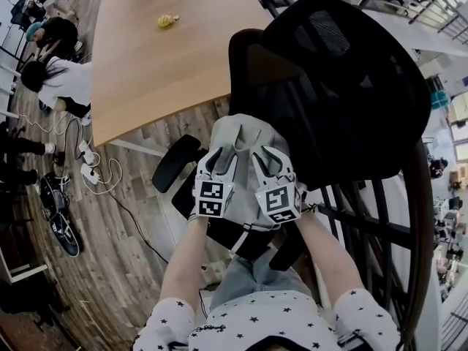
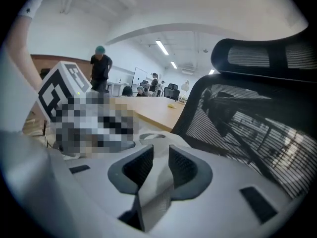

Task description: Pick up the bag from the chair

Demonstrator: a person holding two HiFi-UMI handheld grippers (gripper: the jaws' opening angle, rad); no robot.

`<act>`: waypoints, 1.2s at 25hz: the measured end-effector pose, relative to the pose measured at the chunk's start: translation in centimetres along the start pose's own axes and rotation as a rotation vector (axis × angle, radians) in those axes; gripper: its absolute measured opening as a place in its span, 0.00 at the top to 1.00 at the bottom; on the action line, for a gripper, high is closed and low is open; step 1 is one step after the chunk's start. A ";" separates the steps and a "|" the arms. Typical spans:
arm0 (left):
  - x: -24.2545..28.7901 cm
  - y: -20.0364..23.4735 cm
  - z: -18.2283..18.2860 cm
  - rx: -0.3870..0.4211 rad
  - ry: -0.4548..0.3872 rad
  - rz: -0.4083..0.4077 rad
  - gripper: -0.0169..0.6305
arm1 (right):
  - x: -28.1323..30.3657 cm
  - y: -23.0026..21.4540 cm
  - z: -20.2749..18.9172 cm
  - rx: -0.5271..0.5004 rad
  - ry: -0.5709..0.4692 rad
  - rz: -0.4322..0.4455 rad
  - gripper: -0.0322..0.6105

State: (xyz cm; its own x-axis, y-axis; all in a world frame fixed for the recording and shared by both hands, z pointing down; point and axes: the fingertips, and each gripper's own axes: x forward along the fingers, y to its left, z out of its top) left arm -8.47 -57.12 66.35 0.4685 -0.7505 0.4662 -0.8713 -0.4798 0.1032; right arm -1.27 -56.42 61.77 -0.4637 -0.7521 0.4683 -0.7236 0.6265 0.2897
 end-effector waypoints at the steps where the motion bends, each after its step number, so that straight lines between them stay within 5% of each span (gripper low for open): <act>1: 0.5 0.3 -0.2 0.010 0.005 0.003 0.71 | 0.3 -0.1 -0.3 -0.030 0.012 -0.008 0.81; 12: 4.4 1.3 1.9 0.041 -0.051 -0.016 0.71 | 3.9 -1.1 -0.7 -0.265 0.016 -0.040 0.79; 20: 5.7 1.6 5.3 0.005 -0.126 -0.048 0.71 | 5.8 -2.1 1.5 -0.280 0.000 -0.049 0.77; 24: 5.9 1.9 6.9 -0.009 -0.144 -0.049 0.73 | 6.5 -3.1 3.0 -0.222 -0.012 -0.062 0.80; 30: 5.7 1.4 7.1 -0.016 -0.151 -0.055 0.83 | 6.0 -3.9 3.8 0.040 -0.058 -0.062 0.94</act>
State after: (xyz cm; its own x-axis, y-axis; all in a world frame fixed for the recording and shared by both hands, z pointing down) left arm -6.01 -65.28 62.89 0.5309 -0.7836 0.3226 -0.8455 -0.5153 0.1398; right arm -3.16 -64.20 60.24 -0.4456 -0.8005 0.4008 -0.7712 0.5706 0.2823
